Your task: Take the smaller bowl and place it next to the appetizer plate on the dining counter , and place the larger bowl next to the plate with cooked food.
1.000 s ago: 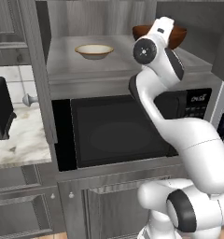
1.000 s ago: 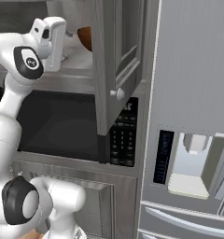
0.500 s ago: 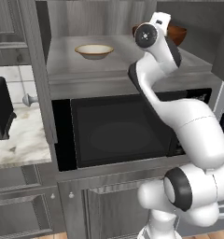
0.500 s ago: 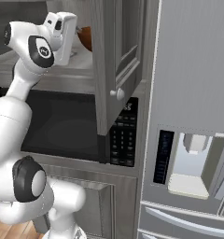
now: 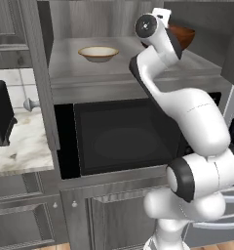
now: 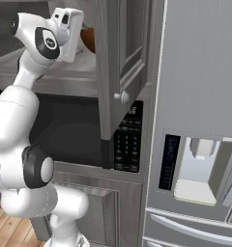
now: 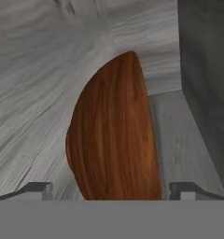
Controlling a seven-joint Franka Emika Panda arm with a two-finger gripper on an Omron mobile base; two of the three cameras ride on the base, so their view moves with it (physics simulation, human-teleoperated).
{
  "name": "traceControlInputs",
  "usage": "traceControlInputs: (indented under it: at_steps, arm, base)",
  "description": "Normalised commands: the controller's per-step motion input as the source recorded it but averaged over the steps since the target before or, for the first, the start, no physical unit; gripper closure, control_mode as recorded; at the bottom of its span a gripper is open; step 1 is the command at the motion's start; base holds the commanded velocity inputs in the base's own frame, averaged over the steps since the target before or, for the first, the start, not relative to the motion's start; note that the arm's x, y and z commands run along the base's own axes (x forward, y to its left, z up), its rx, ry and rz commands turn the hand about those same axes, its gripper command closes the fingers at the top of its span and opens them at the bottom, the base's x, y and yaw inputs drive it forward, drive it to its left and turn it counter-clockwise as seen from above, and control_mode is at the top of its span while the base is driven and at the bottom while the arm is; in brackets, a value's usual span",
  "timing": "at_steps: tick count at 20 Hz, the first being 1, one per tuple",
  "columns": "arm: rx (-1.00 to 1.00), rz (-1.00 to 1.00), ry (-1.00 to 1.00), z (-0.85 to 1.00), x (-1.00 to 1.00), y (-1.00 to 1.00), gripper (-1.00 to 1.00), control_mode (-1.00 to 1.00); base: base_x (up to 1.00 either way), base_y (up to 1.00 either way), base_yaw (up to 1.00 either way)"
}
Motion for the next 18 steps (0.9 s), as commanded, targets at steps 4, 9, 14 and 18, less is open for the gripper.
traceControlInputs:
  at_steps: [4,9,14,18]
  arm:
    - [0.0,0.0,0.03,-0.1,0.32,-0.1,-1.0,-1.0]
    - [0.0,0.0,0.05,-0.13,0.31,-0.18,-1.0,-1.0]
    - [0.0,0.0,0.03,-0.21,0.03,-0.14,-1.0,-1.0]
    - [0.0,0.01,0.04,-0.31,-0.19,-0.03,-1.0,-1.0]
  base:
    - [0.0,0.0,0.0]
    - [0.0,0.0,0.0]
    - [0.0,0.0,0.0]
    - [0.0,0.0,0.0]
